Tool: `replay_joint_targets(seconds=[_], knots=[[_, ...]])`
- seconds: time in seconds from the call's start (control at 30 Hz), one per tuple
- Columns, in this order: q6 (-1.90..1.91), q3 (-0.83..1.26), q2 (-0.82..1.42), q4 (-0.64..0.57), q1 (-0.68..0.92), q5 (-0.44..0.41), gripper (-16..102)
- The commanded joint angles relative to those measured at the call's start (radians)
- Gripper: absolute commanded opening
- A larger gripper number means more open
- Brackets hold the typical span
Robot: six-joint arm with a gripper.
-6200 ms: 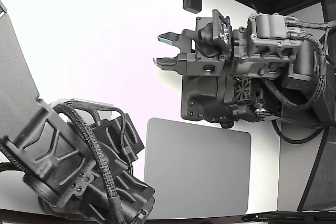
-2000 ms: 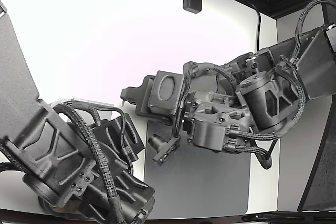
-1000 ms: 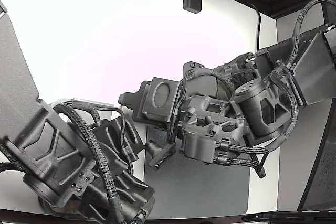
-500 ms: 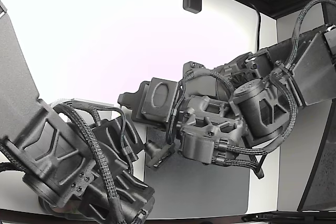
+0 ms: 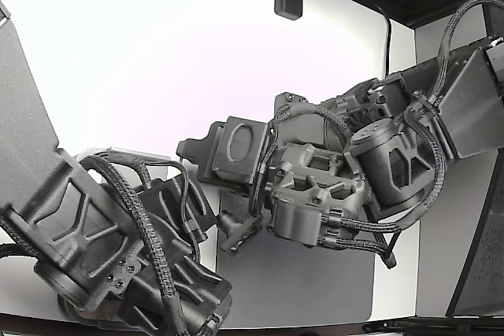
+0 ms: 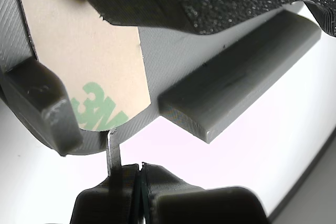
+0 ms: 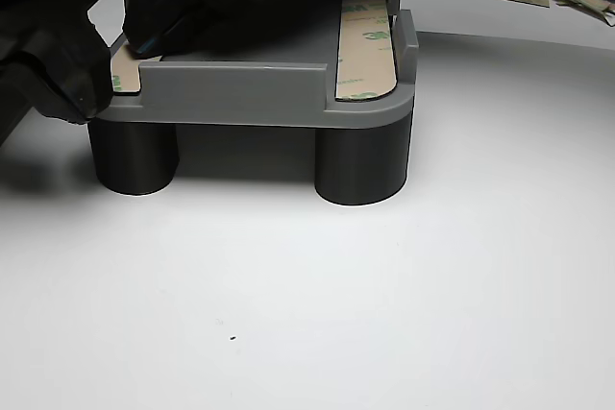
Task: Peel off protective film from adhesive tape.
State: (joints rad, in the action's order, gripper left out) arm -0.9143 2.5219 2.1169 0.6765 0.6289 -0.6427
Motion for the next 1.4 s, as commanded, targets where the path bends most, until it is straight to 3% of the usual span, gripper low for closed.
replay_joint_targets(seconds=[0.0, 1.37], knots=[[0.002, -0.035, 0.014, -0.006, -0.006, -0.002, -11], [0.020, -0.023, 0.002, -0.051, 0.011, -0.035, -11]])
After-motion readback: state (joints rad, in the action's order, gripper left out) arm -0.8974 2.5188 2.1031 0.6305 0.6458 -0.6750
